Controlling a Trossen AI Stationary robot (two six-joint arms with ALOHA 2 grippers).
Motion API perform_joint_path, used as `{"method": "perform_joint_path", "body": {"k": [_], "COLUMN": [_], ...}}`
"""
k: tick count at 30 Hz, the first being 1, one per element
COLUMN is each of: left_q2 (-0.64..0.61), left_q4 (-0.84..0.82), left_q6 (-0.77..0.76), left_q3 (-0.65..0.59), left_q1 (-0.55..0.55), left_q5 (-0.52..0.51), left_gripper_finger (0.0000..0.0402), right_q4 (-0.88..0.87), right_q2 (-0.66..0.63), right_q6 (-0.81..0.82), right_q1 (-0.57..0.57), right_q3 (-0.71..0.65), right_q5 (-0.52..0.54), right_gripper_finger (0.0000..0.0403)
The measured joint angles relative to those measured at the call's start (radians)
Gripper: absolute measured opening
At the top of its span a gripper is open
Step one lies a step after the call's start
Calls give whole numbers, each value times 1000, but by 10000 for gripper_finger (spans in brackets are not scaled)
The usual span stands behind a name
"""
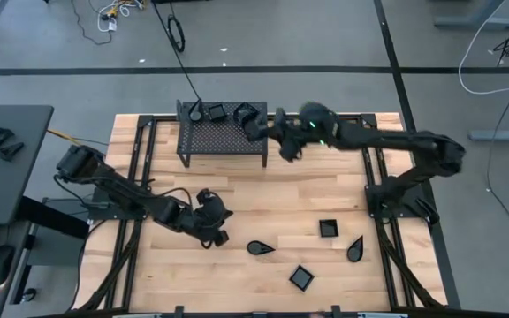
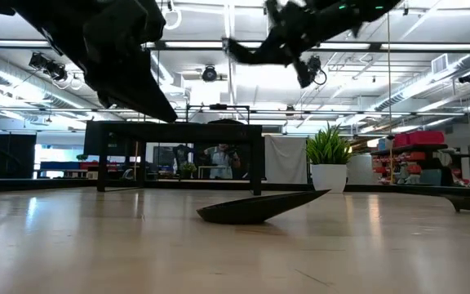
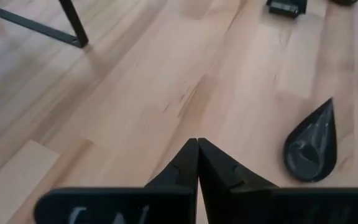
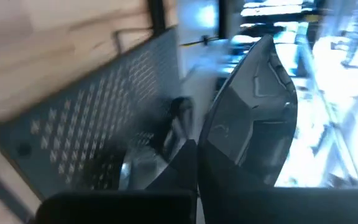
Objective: Pick & Place Mini shaped plates
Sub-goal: Stack the black leaf-shaped plate on top of the leaf-shaped plate on the shelf
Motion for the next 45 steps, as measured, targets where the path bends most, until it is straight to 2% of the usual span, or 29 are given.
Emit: {"method": "perform_joint_path", "body": {"k": [8,13,22,33,36,41,45], "left_q2": [3,3,4,4,4,4,4], "left_q4": [12,26,30,38,56,78,77], "left_q6": [9,9,35,34,34,34,34], "left_q3": [0,0,0,0,0,1,1], "left_q1": [44,59,79,83,83,83,83], "left_q5": [1,0,-1,8,8,8,9], "left_gripper_finger": [16,16,16,16,16,16,16], "right_q4": [-392,-503,-539,-534,-518,-520,-504], "right_q2": [321,435,493,504,504,504,500], "right_q6": [-243,-352,-405,-423,-402,-397,-296], "right_q1": [-135,-180,-240,-245,-252,-263,-263], "right_q3": [428,572,585,584,584,584,584], "right_q5": [-66,-51,-28,-33,-34,-34,-21], "right_gripper_finger": [1,2,23,33,56,123,169]}}
